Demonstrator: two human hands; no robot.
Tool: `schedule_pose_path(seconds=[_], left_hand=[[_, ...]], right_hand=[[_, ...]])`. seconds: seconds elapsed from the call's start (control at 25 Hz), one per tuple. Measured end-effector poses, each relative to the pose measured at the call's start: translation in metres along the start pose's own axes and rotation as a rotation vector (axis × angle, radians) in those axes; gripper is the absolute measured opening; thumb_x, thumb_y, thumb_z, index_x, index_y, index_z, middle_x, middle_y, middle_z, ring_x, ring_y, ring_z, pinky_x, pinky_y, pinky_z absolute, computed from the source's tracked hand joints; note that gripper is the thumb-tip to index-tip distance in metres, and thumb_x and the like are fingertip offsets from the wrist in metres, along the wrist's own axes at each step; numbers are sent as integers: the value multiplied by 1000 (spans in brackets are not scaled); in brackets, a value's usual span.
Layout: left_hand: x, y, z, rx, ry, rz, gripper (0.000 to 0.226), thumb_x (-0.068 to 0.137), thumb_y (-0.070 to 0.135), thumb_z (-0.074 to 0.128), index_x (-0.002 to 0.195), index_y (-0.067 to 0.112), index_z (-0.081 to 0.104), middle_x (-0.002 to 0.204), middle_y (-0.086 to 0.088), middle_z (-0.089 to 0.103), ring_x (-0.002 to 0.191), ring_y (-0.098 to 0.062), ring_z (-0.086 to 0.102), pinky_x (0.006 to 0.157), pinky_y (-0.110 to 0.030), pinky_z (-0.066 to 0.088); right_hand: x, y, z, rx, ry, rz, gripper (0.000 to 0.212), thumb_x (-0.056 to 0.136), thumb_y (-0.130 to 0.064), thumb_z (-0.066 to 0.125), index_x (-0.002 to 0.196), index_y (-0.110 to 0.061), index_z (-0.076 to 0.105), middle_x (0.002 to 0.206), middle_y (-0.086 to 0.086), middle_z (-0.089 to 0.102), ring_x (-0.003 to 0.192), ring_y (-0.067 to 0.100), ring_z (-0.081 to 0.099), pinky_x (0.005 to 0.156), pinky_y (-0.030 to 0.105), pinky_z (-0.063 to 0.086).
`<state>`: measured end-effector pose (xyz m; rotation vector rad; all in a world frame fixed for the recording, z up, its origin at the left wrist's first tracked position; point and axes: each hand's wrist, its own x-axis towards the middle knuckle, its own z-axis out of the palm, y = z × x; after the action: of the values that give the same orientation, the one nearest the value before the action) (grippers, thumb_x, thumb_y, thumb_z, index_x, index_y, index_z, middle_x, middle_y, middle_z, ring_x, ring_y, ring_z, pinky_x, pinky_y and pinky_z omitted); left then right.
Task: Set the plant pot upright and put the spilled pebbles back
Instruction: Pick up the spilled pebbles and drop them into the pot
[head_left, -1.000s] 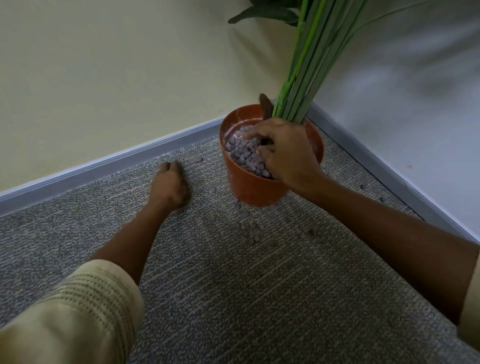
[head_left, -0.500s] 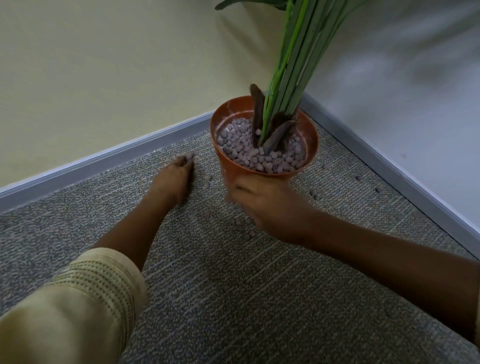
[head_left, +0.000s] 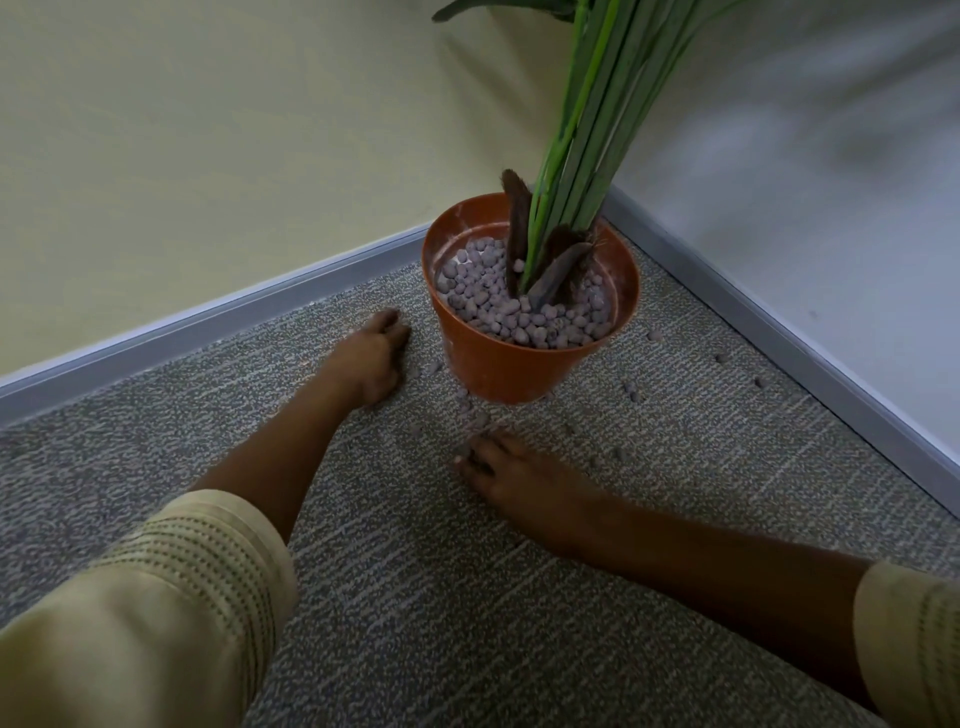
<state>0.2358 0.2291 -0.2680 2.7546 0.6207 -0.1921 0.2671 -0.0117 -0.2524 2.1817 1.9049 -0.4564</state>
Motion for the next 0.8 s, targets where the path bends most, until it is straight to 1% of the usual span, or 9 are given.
schedule_pose_path(seconds=[0.08, 0.16, 0.32, 0.44, 0.52, 0.6, 0.64, 0.72, 0.8], left_hand=[[-2, 7, 4, 61, 89, 20, 50, 87, 13, 54, 137, 4, 46, 149, -17, 34, 127, -40, 44, 107, -43, 41], [-9, 11, 7, 33, 213, 32, 37, 88, 12, 55, 123, 2, 59, 131, -20, 49, 113, -39, 51, 98, -42, 45], [-28, 13, 14, -170, 341, -1, 23, 91, 9, 53, 106, 0, 68, 104, -21, 60, 92, -37, 60, 84, -35, 45], [-35, 14, 15, -201, 331, -16, 21, 89, 10, 55, 102, 3, 70, 98, -19, 63, 87, -36, 61, 79, -34, 47], [-38, 13, 14, -200, 315, -43, 21, 86, 12, 58, 101, 7, 71, 98, -17, 64, 86, -34, 63, 79, -33, 48], [-43, 12, 15, -214, 315, -59, 19, 84, 12, 61, 100, 9, 72, 98, -16, 66, 85, -32, 64, 79, -31, 48], [-47, 13, 15, -265, 348, -67, 18, 84, 12, 62, 99, 9, 72, 97, -15, 68, 83, -29, 65, 79, -31, 49], [-54, 21, 10, -542, 499, -175, 15, 86, 10, 63, 97, 7, 73, 91, -10, 72, 78, -20, 65, 79, -31, 54], [-53, 31, -5, -857, 682, -301, 17, 86, 13, 64, 100, 6, 72, 89, -8, 71, 77, -13, 63, 79, -29, 58]], right_hand=[[0, 2, -1, -30, 52, -12, 47, 93, -3, 41, 140, 0, 33, 143, 22, 33, 134, 38, 29, 100, 44, 43], [0, 6, -2, -12, 85, -5, 38, 92, -3, 43, 129, -1, 47, 131, 19, 45, 124, 34, 40, 94, 43, 48], [0, 14, -3, 177, 192, 79, 27, 85, -4, 53, 109, -9, 66, 110, 10, 58, 103, 26, 55, 83, 33, 49], [-1, 20, -10, 430, 246, 182, 17, 81, -4, 61, 87, -13, 73, 86, -3, 61, 76, 8, 57, 66, 18, 46], [-4, 22, -13, 561, 251, 242, 14, 78, -3, 65, 82, -13, 75, 75, -10, 64, 61, -7, 50, 56, 0, 33], [-7, 24, -14, 681, 251, 283, 14, 74, -2, 69, 84, -9, 76, 83, -2, 74, 61, -8, 54, 58, -3, 37], [-9, 24, -16, 739, 265, 301, 15, 72, -2, 73, 85, -8, 76, 86, 2, 75, 66, -2, 61, 63, 1, 44], [-12, 25, -22, 840, 304, 321, 19, 67, -4, 79, 86, -6, 76, 86, 6, 76, 74, 11, 68, 66, 12, 53], [-12, 24, -29, 879, 335, 308, 20, 66, -3, 80, 85, -4, 76, 84, 8, 76, 72, 12, 69, 60, 6, 51]])
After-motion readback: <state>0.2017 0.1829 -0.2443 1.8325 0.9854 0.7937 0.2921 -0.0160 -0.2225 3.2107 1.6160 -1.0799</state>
